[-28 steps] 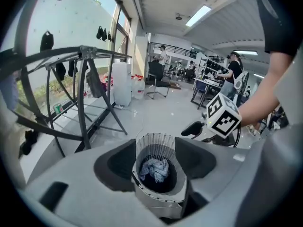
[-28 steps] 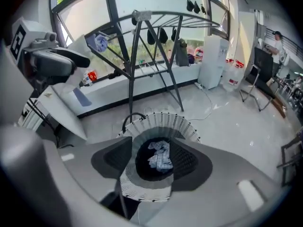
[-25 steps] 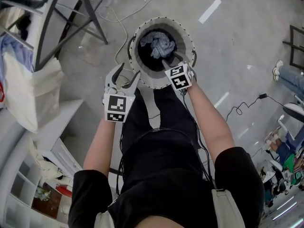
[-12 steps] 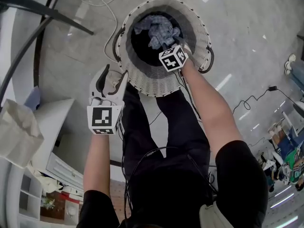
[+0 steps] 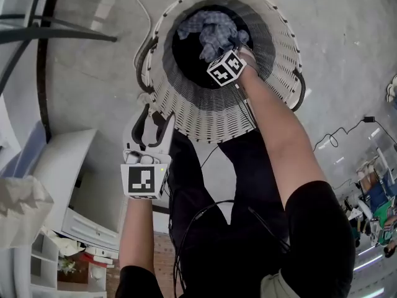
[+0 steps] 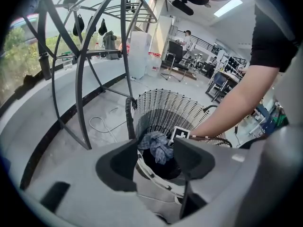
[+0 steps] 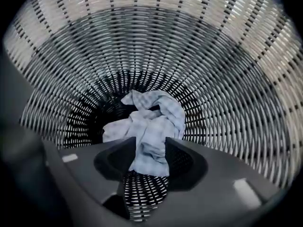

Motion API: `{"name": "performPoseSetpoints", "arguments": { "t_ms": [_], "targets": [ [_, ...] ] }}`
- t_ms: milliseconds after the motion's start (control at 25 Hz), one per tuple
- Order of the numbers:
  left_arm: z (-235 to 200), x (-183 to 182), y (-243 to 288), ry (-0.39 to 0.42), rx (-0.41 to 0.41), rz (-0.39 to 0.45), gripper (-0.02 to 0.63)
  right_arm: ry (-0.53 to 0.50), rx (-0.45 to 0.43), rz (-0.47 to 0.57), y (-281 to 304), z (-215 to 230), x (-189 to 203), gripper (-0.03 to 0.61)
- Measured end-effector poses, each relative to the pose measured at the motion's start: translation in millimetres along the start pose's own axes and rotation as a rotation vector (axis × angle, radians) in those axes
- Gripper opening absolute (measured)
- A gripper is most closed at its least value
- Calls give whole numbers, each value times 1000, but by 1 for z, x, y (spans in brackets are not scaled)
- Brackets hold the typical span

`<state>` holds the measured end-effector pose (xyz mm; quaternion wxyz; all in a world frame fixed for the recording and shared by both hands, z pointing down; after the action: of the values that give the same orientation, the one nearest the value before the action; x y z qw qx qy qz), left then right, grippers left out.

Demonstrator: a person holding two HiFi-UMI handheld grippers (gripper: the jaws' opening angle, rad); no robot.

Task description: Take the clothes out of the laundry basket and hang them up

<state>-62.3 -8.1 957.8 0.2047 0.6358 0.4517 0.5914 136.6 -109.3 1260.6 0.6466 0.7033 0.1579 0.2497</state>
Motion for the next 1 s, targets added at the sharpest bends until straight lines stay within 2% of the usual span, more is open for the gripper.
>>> {"name": "performPoseSetpoints", "arguments": {
  "t_ms": [160,320,400,480,600,1000],
  "targets": [
    [-2,16,6,-34,-18,-15,239,41,37,-50,26,8,7,204],
    [1,23,8,-46,-25,-22,235,21,47,-46,27,10,6,94],
    [1,22,6,-47,-26,-16,233,59,51,-37,19,12,3,74],
    [4,18,2,-57,-26,-2,230,127,43,-18,3,14,-2,65],
    [12,7,-6,-60,-8,20,221,167,24,2,-22,12,-6,58],
    [23,-31,-38,30,78,103,221,295,-33,122,-139,-1,-18,48]
  ]
}}
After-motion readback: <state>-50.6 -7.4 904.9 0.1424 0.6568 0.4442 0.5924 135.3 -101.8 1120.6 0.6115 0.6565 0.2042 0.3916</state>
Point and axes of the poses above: the fingertips, and each gripper's own axes: y forward along the fingers, z to its right, x out of its underside, the point moved 7 cm from there along -y, backward along the fingers, and after that the axes turned 3 degrees about y, right-handed, at the moved point
